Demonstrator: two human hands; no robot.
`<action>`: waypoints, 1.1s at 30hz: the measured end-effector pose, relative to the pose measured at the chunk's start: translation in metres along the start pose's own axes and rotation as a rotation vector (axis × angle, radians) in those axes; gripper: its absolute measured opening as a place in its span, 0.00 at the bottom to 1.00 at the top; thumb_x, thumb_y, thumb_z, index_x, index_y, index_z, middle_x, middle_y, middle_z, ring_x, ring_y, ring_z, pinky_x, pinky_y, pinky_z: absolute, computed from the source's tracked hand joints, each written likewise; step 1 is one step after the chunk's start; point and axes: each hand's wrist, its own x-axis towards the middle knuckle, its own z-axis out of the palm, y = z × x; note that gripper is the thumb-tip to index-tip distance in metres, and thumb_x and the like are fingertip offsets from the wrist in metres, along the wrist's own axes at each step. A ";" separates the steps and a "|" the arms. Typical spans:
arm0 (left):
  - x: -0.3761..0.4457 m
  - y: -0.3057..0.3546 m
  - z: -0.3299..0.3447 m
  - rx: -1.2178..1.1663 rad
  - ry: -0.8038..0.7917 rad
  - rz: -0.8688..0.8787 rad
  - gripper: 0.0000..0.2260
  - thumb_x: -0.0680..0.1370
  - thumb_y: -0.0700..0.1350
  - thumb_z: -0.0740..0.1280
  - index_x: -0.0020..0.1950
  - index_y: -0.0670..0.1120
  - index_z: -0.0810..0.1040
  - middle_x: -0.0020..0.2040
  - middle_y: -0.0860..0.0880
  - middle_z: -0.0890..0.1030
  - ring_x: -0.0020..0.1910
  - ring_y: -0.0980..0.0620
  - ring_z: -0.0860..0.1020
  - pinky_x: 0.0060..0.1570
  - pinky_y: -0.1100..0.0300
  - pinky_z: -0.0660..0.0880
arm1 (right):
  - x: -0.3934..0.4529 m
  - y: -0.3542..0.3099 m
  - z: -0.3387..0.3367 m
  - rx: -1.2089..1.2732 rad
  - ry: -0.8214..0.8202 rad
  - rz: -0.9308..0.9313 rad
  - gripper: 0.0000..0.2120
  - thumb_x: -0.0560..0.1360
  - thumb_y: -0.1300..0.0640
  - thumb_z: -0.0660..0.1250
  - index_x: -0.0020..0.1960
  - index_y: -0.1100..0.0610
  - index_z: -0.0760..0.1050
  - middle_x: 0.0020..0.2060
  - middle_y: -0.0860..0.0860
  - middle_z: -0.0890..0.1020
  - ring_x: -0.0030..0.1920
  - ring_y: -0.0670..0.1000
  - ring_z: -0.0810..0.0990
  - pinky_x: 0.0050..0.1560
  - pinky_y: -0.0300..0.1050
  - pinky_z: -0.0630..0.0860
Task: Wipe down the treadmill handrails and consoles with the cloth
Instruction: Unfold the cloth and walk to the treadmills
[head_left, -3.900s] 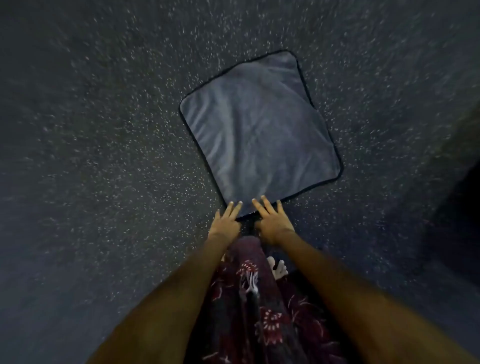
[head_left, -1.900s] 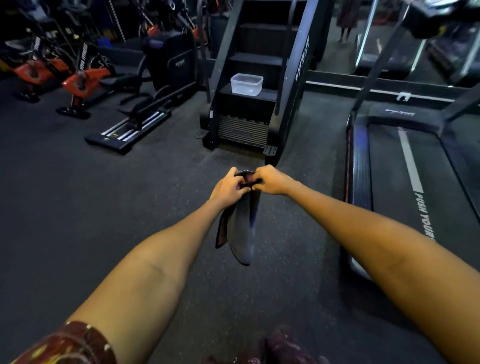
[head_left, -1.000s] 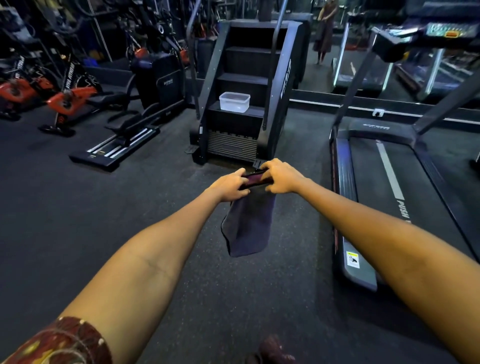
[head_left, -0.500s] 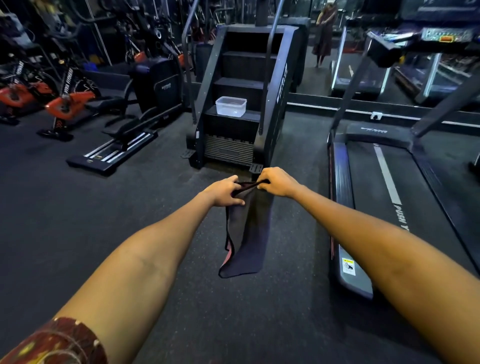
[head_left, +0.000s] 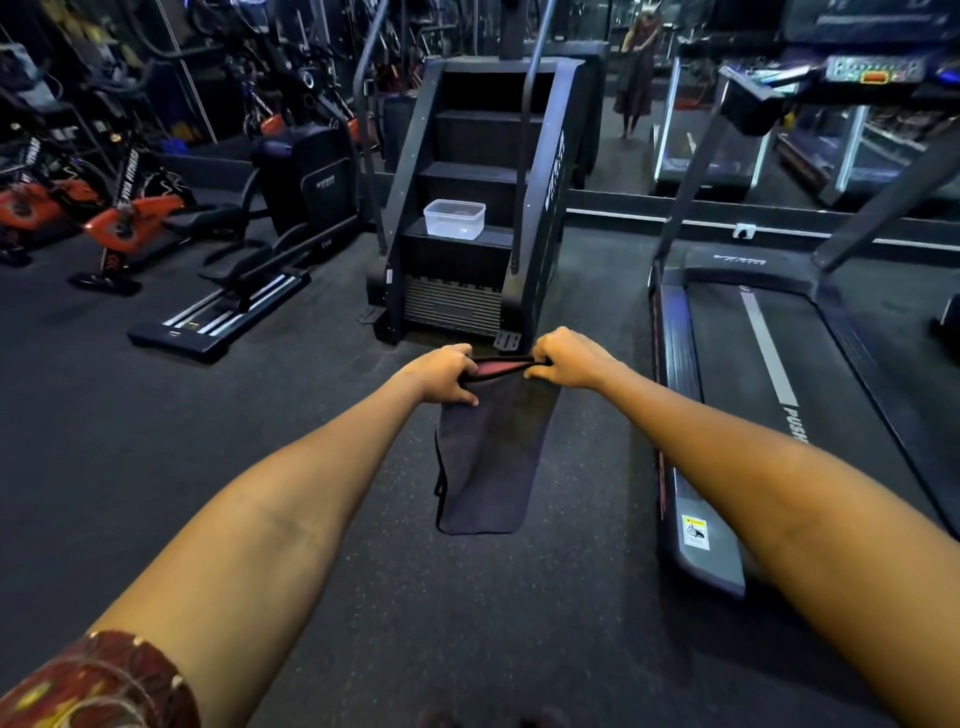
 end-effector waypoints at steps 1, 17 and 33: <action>0.000 -0.001 -0.001 0.006 -0.025 -0.010 0.17 0.73 0.49 0.72 0.55 0.39 0.78 0.48 0.49 0.66 0.49 0.48 0.71 0.43 0.59 0.64 | -0.002 0.000 0.000 -0.012 0.020 0.001 0.18 0.76 0.48 0.65 0.42 0.63 0.77 0.42 0.59 0.81 0.45 0.60 0.78 0.42 0.50 0.72; -0.021 -0.010 0.001 0.147 -0.007 -0.041 0.20 0.75 0.57 0.67 0.53 0.40 0.78 0.57 0.43 0.74 0.58 0.43 0.74 0.45 0.56 0.67 | -0.012 -0.011 -0.002 0.037 -0.068 0.055 0.18 0.80 0.49 0.58 0.48 0.63 0.77 0.48 0.60 0.80 0.48 0.60 0.77 0.48 0.53 0.74; -0.029 -0.012 -0.005 -0.282 0.289 0.012 0.16 0.74 0.50 0.71 0.36 0.46 0.66 0.31 0.52 0.69 0.31 0.52 0.68 0.33 0.57 0.61 | -0.018 -0.001 -0.009 0.448 0.234 0.221 0.15 0.69 0.55 0.74 0.35 0.67 0.78 0.29 0.57 0.74 0.32 0.49 0.70 0.33 0.36 0.63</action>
